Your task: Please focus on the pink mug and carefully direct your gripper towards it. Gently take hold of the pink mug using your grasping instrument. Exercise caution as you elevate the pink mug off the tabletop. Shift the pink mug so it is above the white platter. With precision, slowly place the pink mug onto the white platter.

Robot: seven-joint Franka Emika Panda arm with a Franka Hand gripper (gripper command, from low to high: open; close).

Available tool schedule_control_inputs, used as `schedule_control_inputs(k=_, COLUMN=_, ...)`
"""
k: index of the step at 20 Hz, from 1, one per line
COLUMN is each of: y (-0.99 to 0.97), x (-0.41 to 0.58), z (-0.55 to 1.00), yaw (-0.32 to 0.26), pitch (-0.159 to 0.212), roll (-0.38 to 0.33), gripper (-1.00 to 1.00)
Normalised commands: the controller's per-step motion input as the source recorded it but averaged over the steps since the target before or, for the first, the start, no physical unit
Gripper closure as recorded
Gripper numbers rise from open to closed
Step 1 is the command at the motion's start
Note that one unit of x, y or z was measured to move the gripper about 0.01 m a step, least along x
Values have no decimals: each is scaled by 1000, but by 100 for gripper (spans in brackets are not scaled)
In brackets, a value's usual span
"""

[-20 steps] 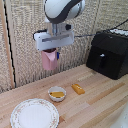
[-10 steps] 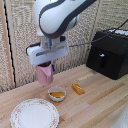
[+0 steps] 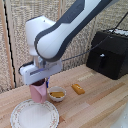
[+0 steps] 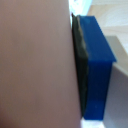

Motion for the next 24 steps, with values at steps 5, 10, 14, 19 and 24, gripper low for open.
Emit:
schedule_control_inputs(k=5, y=186, x=177, z=-367, yaw=189, pitch=0, roll=-84, gripper=100)
schedule_control_inputs(k=10, y=36, x=278, z=-378, yaw=177, pitch=-17, roll=-46, gripper=100)
schedule_control_inputs(k=14, y=1, x=294, z=-309, yaw=168, pitch=-46, roll=-8, gripper=100)
schedule_control_inputs(k=19, y=0, x=168, z=-131, yaw=135, pitch=-57, roll=-1, gripper=100)
schedule_control_inputs(k=24, y=0, x=151, z=5, yaw=143, pitch=-117, roll=0, gripper=100)
